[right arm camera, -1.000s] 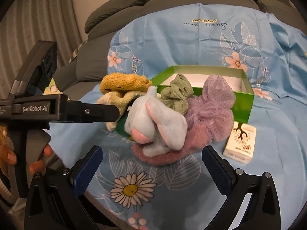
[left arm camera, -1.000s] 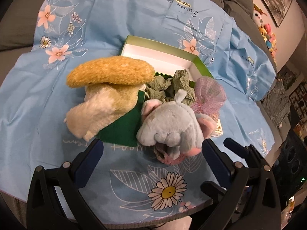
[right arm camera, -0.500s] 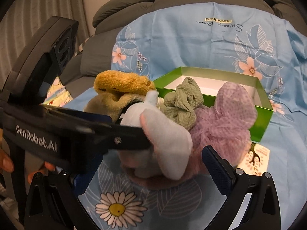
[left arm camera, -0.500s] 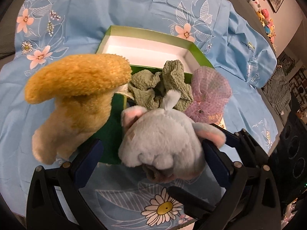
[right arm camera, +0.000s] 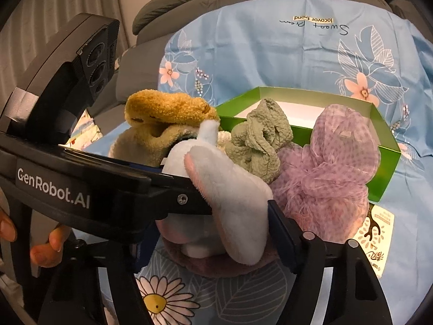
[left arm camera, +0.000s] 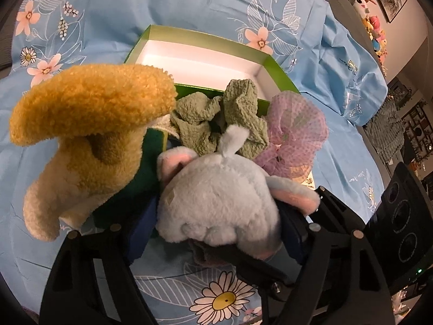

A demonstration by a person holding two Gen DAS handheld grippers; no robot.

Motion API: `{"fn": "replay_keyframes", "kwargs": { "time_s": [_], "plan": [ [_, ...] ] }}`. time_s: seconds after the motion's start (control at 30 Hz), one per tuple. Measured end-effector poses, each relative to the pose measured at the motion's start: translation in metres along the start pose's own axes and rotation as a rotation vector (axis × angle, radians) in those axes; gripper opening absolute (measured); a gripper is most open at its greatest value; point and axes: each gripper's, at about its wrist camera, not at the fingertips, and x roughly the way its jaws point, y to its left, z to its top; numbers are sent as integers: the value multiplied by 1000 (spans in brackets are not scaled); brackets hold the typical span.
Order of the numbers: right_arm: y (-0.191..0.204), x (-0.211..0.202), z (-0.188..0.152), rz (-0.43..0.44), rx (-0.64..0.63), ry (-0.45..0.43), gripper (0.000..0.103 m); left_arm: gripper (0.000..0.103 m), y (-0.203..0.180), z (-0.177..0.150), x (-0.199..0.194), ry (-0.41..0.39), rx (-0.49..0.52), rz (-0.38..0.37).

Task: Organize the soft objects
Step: 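Grasp the grey plush toy with the left gripper and lift it, then lower the grey plush into the green box and open the left gripper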

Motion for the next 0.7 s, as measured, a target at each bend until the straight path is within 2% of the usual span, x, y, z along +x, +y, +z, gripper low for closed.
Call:
{"fn": "replay_keyframes", "kwargs": {
  "time_s": [0.13,0.33,0.47,0.7],
  "plan": [
    [6,-8,2,-2,-9,-18,68,79,-9,-3,-22,-50,21,-7],
    [24,-45,19,9,-36,-116,68,79,-23,1,-67,-147,52,-14],
    [32,-62,39,0,-72,-169,68,79,-34,19,-86,-195,85,-18],
    [22,-72,83,-24,-112,-240,68,79,-49,63,-92,-236,123,-4]
  ]
}}
